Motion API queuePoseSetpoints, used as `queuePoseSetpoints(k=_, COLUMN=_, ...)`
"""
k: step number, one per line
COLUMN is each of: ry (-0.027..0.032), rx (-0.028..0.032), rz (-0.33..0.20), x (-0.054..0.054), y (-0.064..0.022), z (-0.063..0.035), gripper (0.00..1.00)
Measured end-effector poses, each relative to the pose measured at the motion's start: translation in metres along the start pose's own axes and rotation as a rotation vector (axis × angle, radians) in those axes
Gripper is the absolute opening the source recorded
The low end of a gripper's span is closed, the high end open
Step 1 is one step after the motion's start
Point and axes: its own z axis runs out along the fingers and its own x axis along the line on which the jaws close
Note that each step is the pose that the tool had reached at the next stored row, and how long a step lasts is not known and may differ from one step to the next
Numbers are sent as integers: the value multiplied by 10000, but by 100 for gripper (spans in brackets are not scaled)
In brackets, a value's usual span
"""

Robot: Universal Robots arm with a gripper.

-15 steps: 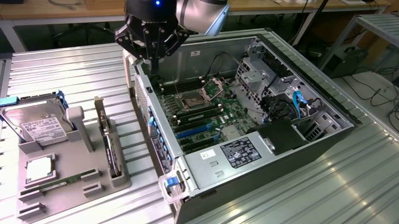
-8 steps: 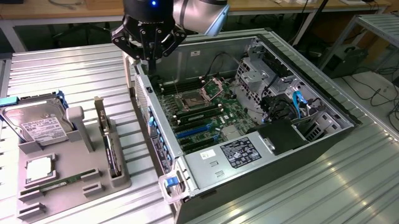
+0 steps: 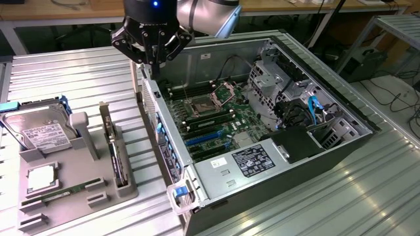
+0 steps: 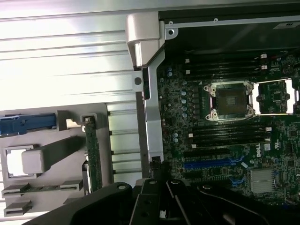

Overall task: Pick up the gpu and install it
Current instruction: 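Reach for the gpu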

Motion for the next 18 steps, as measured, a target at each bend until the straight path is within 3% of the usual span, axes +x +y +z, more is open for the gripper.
queuePoseSetpoints(k=18, ry=0, rx=0, rz=0, x=170, y=-23, z=-4, gripper=11)
